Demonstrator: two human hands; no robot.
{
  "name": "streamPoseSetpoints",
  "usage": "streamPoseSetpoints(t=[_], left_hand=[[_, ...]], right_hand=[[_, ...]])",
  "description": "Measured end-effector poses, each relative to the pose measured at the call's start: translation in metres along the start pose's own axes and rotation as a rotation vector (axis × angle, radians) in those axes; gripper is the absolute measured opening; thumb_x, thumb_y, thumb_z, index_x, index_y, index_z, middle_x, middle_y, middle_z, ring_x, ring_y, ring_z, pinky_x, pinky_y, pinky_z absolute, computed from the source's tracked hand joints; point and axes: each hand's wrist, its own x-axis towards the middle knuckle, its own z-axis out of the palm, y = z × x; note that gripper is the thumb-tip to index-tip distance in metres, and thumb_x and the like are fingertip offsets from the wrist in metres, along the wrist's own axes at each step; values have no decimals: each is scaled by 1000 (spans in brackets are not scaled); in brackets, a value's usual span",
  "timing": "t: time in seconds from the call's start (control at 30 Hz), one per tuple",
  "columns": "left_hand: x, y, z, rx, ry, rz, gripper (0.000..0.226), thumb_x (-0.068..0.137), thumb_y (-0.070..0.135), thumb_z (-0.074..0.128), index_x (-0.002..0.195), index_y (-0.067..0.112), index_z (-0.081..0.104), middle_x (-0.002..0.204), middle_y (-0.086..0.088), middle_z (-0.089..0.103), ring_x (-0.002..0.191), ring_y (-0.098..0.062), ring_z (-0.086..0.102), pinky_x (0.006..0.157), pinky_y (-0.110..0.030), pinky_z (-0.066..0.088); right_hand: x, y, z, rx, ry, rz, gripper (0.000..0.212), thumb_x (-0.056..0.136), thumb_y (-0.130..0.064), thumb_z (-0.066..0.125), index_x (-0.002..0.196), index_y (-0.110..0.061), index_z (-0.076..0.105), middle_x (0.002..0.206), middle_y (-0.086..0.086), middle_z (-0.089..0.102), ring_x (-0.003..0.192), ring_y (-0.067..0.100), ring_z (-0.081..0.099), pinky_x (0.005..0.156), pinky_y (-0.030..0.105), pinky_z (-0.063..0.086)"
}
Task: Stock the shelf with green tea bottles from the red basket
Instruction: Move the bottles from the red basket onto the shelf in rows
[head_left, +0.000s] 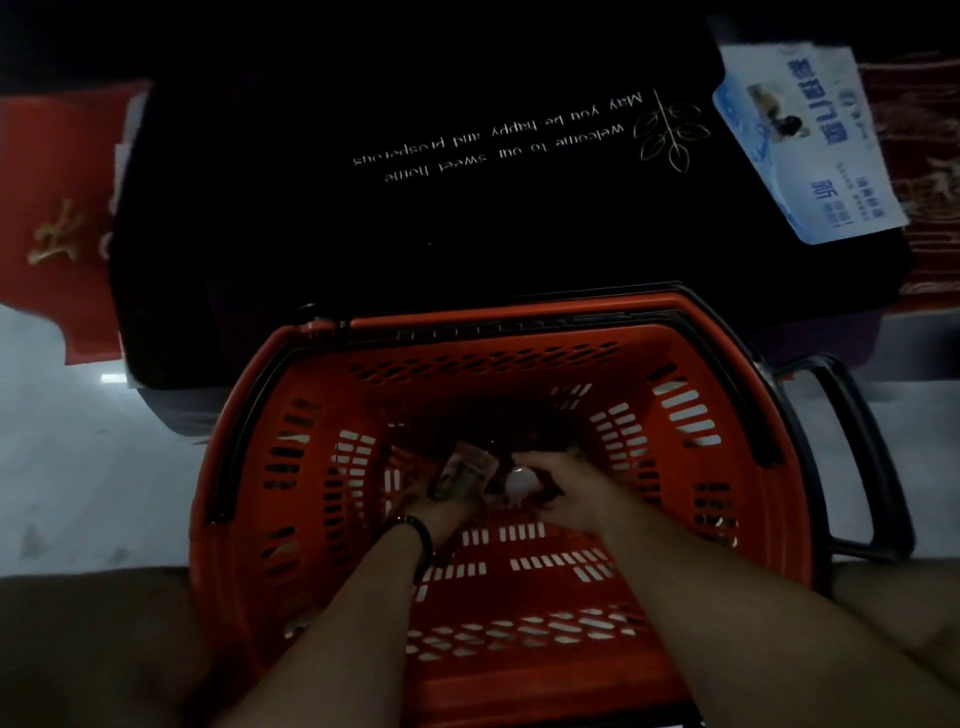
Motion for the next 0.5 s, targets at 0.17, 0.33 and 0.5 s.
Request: streamPoseSetpoints(t=[0.17, 0.33, 0.5], left_hand=[[8, 5, 3, -19, -58, -34, 130, 47, 77, 88, 155, 20, 45, 150, -8, 57, 131, -32, 58, 109, -39, 48], [-19, 36, -8, 241, -129, -27, 102, 83, 59, 78, 161, 12, 33, 160, -13, 46, 138, -29, 52, 99, -34, 45], [-68, 80, -22, 331, -189, 85, 104, 78, 61, 82, 160, 17, 38, 163, -10, 44, 146, -31, 46, 118, -42, 41]], right_hand=[[1, 8, 17, 35, -2, 3, 29, 90, -14, 78, 114, 0, 72, 110, 23, 76, 103, 37, 75, 89, 47, 63], [-30, -22, -6, -126, -16, -132, 49, 72, 0, 90, 118, 2, 71, 102, 20, 80, 97, 38, 78, 92, 55, 62], [-111, -71, -19, -406, -70, -279, 39, 76, 3, 88, 111, 7, 70, 81, 20, 79, 64, 28, 79, 57, 38, 66]])
